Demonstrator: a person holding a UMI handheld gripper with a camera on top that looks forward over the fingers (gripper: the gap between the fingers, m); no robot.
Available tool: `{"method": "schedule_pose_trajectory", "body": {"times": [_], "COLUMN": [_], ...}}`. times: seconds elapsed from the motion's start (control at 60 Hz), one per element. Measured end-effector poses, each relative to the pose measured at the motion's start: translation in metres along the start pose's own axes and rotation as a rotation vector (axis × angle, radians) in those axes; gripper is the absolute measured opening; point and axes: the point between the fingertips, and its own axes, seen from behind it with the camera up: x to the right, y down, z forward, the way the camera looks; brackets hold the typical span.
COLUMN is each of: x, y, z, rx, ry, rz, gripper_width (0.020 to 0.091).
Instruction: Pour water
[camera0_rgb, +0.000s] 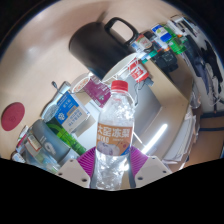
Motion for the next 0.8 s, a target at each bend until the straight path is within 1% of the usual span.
{"method": "schedule_pose_trajectory", "body": {"times": [0.15,0.25,0.333,0.4,0.483,0.55,0.6,0.633,0.65,0.667,0.717,0.783,0.8], "x": [-0.004,-0.004,0.0,0.002,-0.007,-0.028,-0.05,-0.066,-0.079,-0.083,-0.099,-0.12,-0.129], "y": [0.004,0.006,0.015,0.033,0.066,0.089,0.096,0.095,0.088,0.094,0.081,0.07,0.057], "z": [0.002,0.001,0.002,0.003,-0.002,-0.004,-0.009,-0.014,-0.022,-0.019,-0.024,-0.029,-0.036], "rx": [-0.002,-0.002,-0.015,-0.059,-0.152,-0.216,-0.269,-0.296,-0.31,-0.301,-0.297,-0.289,-0.297], "ry": [-0.03,-0.023,-0.011,0.001,0.012,-0.032,-0.059,-0.082,-0.072,-0.109,-0.155,-0.216,-0.21], "rz": [-0.043,-0.014,0.063,0.191,0.514,0.879,1.186,1.396,1.519,1.603,1.883,2.14,2.207], "gripper_width": [0.0452,0.0451,0.045,0.0449,0.0451,0.0451,0.0452,0.0451,0.0451,0.0452,0.0453,0.045,0.0451]}}
